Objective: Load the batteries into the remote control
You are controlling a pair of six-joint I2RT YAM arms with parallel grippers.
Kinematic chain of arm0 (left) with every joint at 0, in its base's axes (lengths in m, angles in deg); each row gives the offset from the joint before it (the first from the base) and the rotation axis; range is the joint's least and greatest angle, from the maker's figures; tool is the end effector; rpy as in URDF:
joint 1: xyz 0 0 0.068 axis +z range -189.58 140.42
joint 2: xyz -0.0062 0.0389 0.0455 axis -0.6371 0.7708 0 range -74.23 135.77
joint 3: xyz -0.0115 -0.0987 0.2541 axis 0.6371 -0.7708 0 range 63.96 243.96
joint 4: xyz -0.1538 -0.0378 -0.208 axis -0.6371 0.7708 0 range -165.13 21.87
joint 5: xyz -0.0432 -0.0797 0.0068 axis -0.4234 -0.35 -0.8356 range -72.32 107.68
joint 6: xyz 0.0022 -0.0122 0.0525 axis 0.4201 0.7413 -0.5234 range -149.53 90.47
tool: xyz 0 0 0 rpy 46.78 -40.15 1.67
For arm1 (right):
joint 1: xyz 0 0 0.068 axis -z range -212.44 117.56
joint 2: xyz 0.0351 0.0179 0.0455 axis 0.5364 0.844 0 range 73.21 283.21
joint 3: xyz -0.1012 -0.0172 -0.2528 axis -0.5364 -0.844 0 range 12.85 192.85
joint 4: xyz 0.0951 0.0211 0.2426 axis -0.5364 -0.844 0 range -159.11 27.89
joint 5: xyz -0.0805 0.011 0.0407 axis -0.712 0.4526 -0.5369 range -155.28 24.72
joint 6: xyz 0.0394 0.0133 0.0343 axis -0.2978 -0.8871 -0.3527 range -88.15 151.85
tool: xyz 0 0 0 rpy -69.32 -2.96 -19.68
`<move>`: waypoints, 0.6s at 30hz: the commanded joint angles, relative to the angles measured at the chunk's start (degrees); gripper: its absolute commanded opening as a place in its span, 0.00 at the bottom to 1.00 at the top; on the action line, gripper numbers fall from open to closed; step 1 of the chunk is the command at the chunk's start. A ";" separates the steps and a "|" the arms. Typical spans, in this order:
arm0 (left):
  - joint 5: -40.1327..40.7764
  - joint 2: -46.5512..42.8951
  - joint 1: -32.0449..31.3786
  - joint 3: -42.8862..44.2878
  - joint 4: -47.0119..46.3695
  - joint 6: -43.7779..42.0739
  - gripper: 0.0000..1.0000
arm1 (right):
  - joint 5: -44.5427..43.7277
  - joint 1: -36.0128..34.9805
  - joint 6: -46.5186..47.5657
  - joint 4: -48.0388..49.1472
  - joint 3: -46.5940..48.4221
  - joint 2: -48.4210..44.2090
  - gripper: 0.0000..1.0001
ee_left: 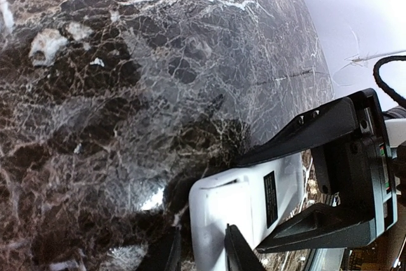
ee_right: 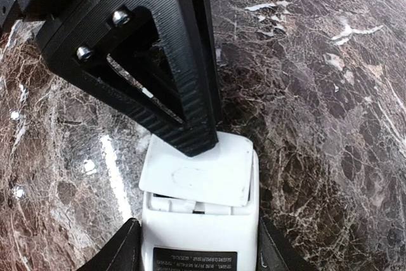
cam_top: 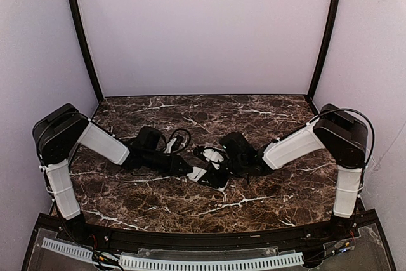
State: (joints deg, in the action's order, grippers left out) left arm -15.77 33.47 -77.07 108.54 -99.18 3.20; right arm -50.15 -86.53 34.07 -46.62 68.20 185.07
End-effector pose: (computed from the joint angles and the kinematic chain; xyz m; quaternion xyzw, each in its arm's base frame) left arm 0.2619 -0.2255 0.1082 0.1596 0.8588 -0.4494 0.1874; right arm 0.2184 0.3175 0.1163 -0.4739 0.7696 0.2875 0.3171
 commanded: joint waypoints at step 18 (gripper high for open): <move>-4.82 5.90 0.14 -5.07 -3.16 6.56 0.01 | -4.43 0.30 -5.16 2.58 -2.69 1.92 0.47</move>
State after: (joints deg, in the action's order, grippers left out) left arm -20.91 35.87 -76.11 107.21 -106.39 9.30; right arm -51.20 -86.55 31.34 -44.52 67.24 185.07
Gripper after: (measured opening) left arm 0.124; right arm 0.549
